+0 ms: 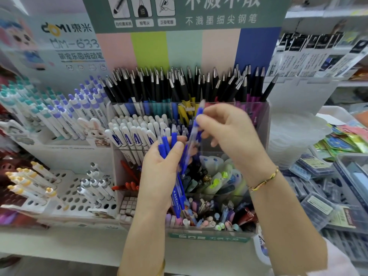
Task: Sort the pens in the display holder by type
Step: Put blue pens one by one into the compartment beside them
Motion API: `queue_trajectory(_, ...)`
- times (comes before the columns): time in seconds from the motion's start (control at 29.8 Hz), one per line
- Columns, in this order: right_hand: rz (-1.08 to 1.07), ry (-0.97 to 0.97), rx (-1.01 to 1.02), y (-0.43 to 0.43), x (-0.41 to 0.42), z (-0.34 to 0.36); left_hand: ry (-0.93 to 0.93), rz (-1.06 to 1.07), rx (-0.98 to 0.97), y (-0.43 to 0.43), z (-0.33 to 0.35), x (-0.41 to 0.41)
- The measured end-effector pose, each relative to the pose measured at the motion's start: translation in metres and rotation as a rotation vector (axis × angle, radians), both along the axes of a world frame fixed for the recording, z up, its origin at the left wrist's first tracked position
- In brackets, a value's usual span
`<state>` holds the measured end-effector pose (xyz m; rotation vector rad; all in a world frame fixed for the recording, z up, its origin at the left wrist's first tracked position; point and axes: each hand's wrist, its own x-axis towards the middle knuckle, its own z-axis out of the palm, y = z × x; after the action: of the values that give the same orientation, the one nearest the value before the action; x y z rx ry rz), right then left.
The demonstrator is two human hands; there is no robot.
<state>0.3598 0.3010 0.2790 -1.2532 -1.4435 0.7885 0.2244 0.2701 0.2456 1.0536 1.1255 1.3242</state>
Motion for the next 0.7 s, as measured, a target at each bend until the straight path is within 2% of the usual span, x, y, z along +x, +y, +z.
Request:
queue_trajectory(0.07, -0.138, 0.111, 0.080, 0.005, 0.004, 0.006, -0.014, 0.080, 0.010, 0.000, 0.001, -0.003)
queue_trajectory(0.2, -0.291, -0.017, 0.259, 0.009, -0.001, 0.008, -0.020, 0.163, 0.026, 0.003, 0.001, -0.006)
queue_trajectory(0.37, -0.343, -0.181, 0.419, 0.005, -0.010, -0.001, -0.029, 0.134, 0.010, 0.004, 0.001, -0.004)
queue_trajectory(0.5, -0.289, -0.278, 0.444, 0.002, -0.014, -0.007, -0.017, 0.120, -0.008, 0.003, 0.000, -0.005)
queue_trajectory(0.7, -0.235, -0.260, 0.451, 0.004, -0.014, -0.007, -0.012, 0.087, -0.046, 0.003, 0.000, -0.003)
